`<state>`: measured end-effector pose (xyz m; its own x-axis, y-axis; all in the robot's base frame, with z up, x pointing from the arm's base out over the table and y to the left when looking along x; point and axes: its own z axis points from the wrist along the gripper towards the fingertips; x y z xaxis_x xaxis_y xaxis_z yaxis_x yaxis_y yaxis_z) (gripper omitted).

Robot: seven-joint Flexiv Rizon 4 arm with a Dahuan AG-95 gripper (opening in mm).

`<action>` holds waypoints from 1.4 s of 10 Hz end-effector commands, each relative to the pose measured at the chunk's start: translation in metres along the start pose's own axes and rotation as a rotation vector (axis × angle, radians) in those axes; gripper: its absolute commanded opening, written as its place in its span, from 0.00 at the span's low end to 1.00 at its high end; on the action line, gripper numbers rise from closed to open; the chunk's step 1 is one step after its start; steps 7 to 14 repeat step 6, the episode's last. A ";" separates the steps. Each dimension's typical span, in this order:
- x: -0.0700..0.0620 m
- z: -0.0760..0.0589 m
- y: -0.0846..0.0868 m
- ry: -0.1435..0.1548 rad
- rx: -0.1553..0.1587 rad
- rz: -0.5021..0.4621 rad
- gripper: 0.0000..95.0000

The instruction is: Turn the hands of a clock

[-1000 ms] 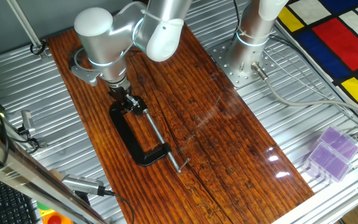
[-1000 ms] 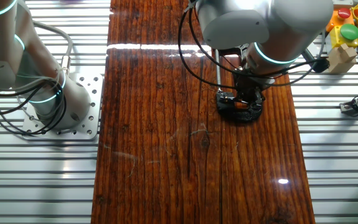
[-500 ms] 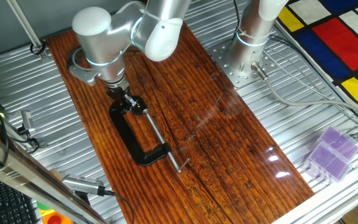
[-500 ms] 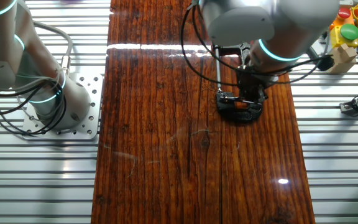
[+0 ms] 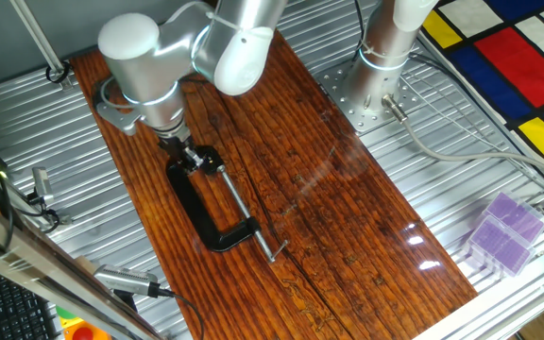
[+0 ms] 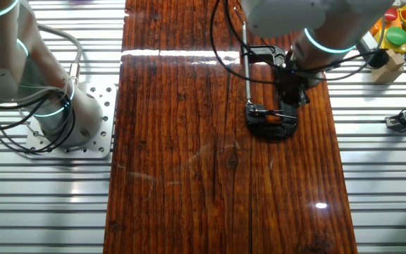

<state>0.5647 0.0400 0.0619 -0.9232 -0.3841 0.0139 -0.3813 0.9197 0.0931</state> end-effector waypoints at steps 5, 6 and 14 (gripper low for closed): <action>0.003 -0.021 0.027 0.014 0.002 0.161 0.00; 0.003 -0.022 0.027 0.009 0.000 0.157 0.00; 0.003 -0.022 0.027 0.009 0.000 0.157 0.00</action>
